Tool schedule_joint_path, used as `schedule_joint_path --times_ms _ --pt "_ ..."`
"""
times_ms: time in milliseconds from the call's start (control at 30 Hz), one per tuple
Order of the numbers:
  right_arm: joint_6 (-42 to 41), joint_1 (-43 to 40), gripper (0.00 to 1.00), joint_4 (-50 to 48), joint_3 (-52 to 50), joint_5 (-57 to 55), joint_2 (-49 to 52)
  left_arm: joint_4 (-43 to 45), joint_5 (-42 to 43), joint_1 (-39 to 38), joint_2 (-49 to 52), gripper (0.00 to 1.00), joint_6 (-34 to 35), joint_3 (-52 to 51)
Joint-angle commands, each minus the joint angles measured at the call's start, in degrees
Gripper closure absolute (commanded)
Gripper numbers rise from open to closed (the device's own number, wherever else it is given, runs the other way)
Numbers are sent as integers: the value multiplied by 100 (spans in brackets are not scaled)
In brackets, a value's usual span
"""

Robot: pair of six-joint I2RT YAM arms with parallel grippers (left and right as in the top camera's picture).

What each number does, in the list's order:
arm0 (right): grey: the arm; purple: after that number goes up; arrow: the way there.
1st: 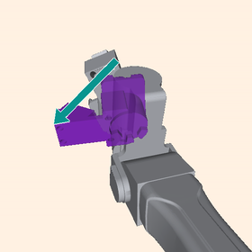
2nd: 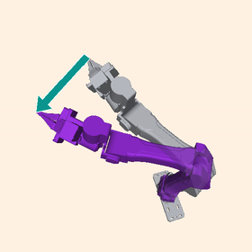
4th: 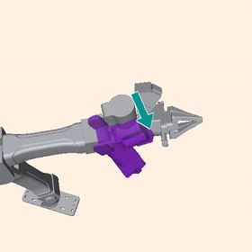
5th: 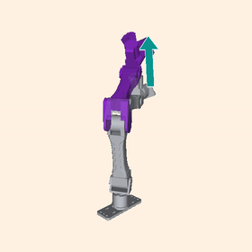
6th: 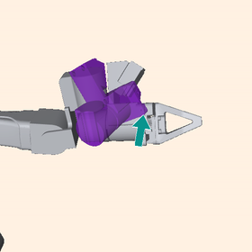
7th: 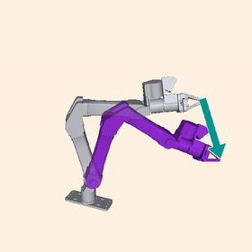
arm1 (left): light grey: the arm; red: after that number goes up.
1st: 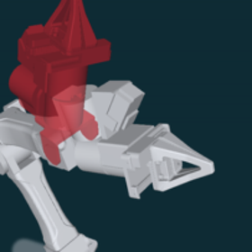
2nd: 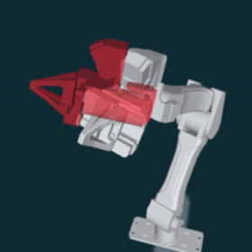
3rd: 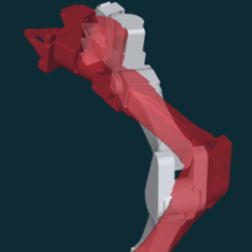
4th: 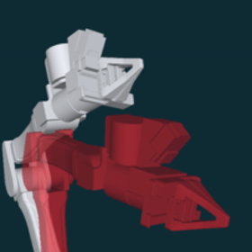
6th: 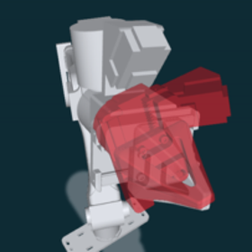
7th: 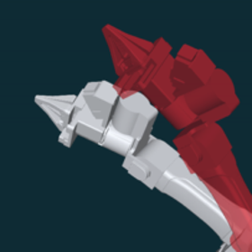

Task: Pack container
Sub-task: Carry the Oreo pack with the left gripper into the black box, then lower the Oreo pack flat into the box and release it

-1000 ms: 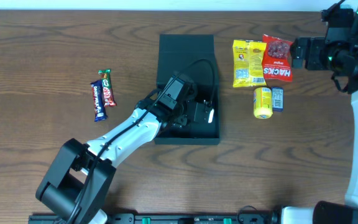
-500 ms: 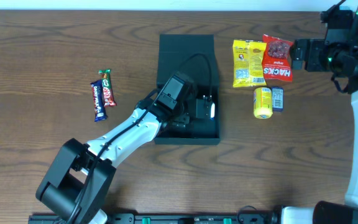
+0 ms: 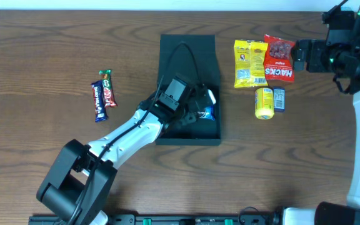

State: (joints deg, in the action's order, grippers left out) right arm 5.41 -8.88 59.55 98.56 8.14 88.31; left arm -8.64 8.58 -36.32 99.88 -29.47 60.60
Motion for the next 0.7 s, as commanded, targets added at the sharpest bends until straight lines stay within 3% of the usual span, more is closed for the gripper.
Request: schedule_joint_path --times_ms 0,33,100,433,567,667 --pt "-68 -46 1 15 -11 31 -109 81 -22 0 13 94 2702 181" --pt "-68 -46 1 15 -11 33 -109 127 -22 0 13 94 3292 181" --pt "-68 -46 1 15 -11 33 -109 144 -20 -22 13 94 3821 181" --pt "-72 -46 1 37 -11 33 -109 229 1384 -42 13 95 3661 181" --pt "-201 -46 1 24 -11 33 -109 225 1154 -52 15 94 3591 181" --pt "-201 -46 1 24 -11 33 -109 136 291 -59 13 94 4365 181"
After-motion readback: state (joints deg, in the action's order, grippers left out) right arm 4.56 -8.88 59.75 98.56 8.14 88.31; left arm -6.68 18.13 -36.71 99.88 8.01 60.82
